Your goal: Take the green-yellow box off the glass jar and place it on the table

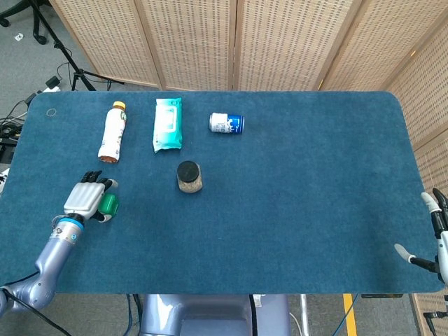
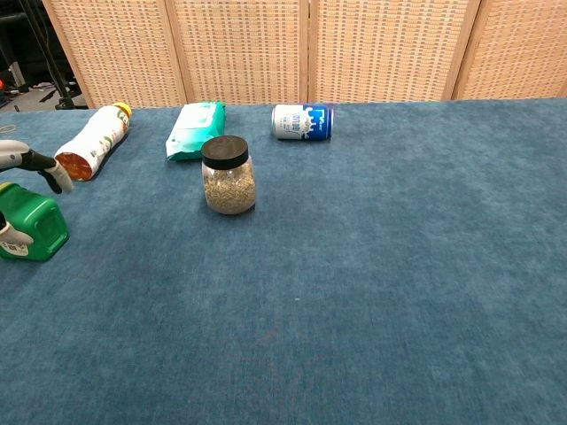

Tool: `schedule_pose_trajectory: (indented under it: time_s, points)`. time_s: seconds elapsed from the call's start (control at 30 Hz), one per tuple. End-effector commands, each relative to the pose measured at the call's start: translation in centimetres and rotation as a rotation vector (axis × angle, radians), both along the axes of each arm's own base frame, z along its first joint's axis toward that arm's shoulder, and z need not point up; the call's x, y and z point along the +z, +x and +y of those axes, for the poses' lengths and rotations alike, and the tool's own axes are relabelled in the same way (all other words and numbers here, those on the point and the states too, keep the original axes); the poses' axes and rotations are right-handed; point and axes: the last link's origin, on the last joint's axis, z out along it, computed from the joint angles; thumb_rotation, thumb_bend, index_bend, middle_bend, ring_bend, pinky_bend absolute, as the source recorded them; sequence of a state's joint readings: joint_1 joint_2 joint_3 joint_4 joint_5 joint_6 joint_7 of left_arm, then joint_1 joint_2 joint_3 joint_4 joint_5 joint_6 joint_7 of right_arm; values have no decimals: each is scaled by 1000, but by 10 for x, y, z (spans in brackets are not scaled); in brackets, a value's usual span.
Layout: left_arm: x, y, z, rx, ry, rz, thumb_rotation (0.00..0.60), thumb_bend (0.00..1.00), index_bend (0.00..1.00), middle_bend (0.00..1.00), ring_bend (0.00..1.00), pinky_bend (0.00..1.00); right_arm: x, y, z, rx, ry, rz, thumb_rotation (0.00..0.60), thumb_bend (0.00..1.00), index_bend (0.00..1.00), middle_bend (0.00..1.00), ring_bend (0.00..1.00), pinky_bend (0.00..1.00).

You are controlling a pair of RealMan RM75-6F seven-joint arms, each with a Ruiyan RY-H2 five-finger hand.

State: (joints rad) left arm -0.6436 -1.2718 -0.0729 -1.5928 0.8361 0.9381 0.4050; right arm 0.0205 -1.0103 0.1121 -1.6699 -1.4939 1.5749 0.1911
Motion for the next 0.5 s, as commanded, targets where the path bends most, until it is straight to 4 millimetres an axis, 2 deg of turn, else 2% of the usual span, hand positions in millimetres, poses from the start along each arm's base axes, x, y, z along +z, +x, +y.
schedule_pose_trajectory:
  time_s: [0.03,0.13,0.3,0.5]
  points:
    - [1,-3,0,4,10,8,600,176,351,339,10,2,0,0,0,-2,0,0,600,0,0,0,0,0]
    - [1,-5,0,10,7,16,600,175,388,352,22,13,0,-1,-1,-4,1,0,600,0,0,0,0,0]
    - [-2,-8,0,20,-2,2,600,238,543,457,96,80,-1,-1,-1,-6,2,1,600,0,0,0,0,0]
    - [-1,-10,-1,26,7,-4,600,273,583,492,136,95,-1,-1,-1,-7,0,0,600,0,0,0,0,0]
